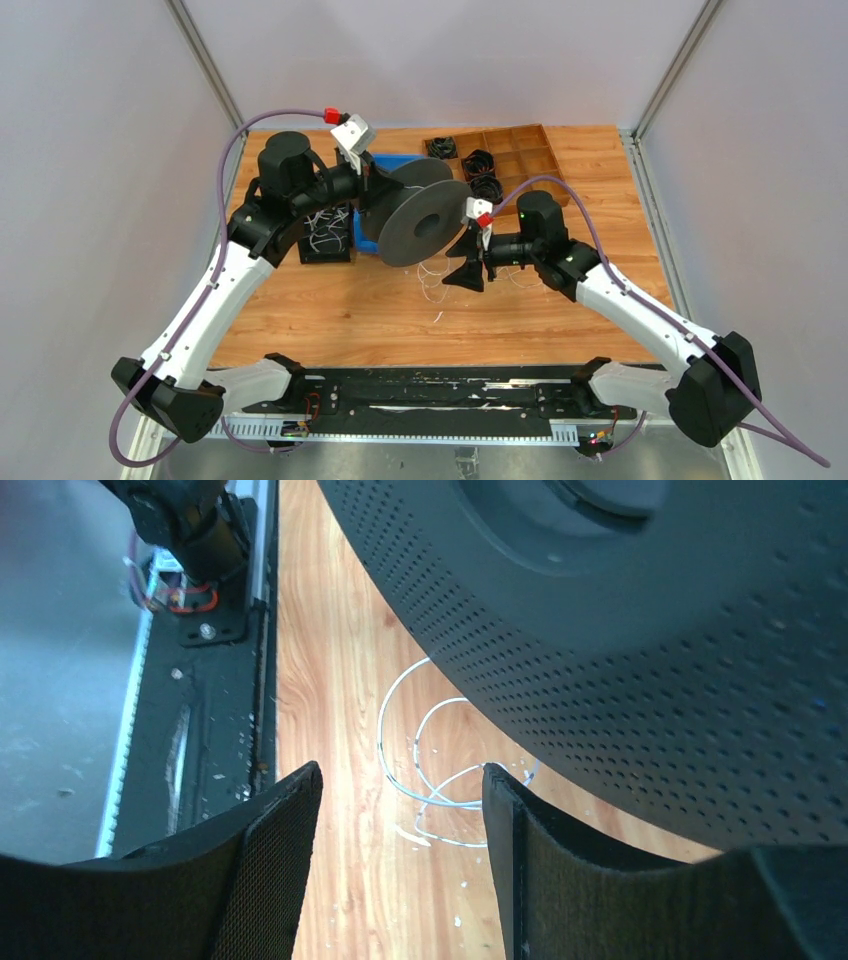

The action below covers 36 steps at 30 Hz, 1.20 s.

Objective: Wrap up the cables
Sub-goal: Wrap the cable around the cable reel.

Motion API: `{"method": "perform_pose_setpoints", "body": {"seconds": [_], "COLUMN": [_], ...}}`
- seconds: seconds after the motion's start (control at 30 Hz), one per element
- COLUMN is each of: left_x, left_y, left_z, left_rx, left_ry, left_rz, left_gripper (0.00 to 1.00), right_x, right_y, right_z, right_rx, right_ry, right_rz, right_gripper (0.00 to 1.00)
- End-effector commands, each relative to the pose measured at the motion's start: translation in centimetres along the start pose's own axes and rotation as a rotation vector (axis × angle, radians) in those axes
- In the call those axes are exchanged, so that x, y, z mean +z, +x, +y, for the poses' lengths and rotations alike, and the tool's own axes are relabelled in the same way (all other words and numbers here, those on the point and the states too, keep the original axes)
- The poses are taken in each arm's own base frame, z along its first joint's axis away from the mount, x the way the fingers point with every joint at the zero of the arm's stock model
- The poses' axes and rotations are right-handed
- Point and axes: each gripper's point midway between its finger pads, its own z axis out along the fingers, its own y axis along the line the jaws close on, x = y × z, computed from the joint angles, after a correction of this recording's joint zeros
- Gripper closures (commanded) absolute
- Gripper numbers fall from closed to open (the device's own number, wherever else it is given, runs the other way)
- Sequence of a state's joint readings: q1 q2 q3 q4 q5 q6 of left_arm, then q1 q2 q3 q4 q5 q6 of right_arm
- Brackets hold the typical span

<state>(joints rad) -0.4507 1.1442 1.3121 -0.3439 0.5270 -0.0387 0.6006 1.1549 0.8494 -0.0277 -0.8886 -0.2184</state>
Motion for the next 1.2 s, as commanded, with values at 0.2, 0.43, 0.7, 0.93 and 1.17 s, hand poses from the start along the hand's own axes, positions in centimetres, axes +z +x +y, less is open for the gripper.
{"method": "perform_pose_setpoints", "body": {"seconds": [0.2,0.43,0.7,0.93,1.17], "left_x": [0.0,0.0,0.0,-0.2,-0.8], "left_y": [-2.2,-2.2,-2.4,-2.4,-3.2], "left_z": [0.1,0.0,0.0,0.7,2.5], "left_rx": [0.004,-0.011,-0.056,-0.094,-0.207], "left_ry": [0.004,0.012,0.031,0.011,-0.047], "left_rz": [-0.082,-0.087,-0.1,-0.117,-0.163], "left_gripper": [1.0,1.0,1.0,1.0,1.0], "right_x": [0.2,1.4,2.3,2.3,1.0], "right_y": [-1.0,-0.3,1.2,1.5,4.0], "right_z": [1.4,1.2,0.9,0.7,-1.8], "right_rx": [-0.273,-0.313,-0.346,-0.331,-0.332], "right_ry": [-0.002,-0.013,-0.006,0.019,0.146], "right_rz": [0.063,0.117,0.152,0.14,0.226], "right_gripper": [0.4,0.41,0.53,0.86,0.94]}}
